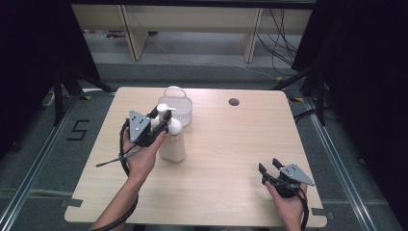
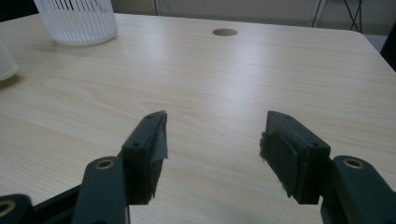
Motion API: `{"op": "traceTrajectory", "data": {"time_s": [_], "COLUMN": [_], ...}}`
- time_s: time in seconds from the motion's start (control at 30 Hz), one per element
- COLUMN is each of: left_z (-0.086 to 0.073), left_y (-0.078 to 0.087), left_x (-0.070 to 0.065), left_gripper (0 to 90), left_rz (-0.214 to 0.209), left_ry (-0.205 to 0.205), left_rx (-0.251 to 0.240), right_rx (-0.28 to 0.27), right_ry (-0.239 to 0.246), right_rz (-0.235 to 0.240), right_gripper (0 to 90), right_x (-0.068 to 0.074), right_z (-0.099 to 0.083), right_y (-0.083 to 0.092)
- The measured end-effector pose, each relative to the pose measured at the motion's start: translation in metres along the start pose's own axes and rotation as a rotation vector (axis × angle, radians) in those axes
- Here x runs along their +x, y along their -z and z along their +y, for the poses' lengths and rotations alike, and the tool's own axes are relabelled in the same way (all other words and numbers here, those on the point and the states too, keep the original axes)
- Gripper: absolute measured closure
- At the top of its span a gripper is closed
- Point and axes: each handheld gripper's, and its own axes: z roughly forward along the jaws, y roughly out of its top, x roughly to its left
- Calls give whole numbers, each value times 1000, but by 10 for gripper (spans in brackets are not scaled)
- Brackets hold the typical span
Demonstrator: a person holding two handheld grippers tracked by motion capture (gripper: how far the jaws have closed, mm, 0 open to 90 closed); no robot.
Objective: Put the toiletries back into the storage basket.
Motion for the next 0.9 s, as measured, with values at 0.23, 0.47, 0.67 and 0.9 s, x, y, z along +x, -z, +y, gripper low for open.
{"op": "traceTrajectory", "data": {"time_s": [0.23,0.47,0.67,0.9], "left_z": [6,10,12,18], "left_y": [0,0,0,-1], "left_x": [0,0,1,3], "left_gripper": [593,593,592,593], "left_rz": [-7,-9,-11,-8], "left_ry": [8,6,9,6], "left_rx": [-10,-22,-31,-42], "right_rx": [-3,-1,-2,-3], "right_ry": [-8,-12,2,34], "right_rz": [-3,-4,-12,-22], "right_gripper": [404,404,404,404], "right_x": [1,1,0,-2], "right_z": [0,0,0,0], "right_y": [0,0,0,1]}}
